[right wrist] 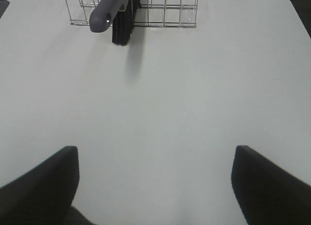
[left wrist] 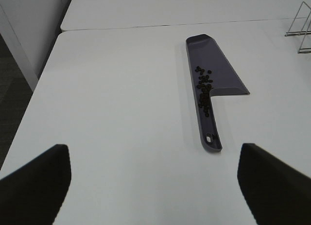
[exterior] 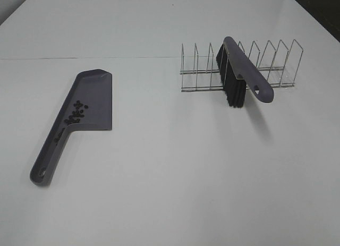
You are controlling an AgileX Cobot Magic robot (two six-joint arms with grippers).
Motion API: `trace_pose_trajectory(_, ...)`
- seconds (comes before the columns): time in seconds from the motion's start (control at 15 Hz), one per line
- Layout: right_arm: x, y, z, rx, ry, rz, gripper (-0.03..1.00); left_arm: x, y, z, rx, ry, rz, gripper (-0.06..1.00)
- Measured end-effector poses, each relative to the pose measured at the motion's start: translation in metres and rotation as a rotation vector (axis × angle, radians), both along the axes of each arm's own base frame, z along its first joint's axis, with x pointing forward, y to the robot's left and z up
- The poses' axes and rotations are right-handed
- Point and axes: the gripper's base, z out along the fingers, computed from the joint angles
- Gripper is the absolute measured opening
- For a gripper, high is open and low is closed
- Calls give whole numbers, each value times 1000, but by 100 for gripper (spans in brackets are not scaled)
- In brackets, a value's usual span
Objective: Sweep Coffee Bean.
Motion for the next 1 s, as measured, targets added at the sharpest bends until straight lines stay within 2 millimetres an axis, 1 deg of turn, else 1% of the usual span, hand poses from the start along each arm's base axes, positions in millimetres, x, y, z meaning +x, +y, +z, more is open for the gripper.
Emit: trace_pose_trajectory(1.0, 0, 0, 0, 0, 0, 0, 72, 0, 0, 0, 0, 0, 0, 86)
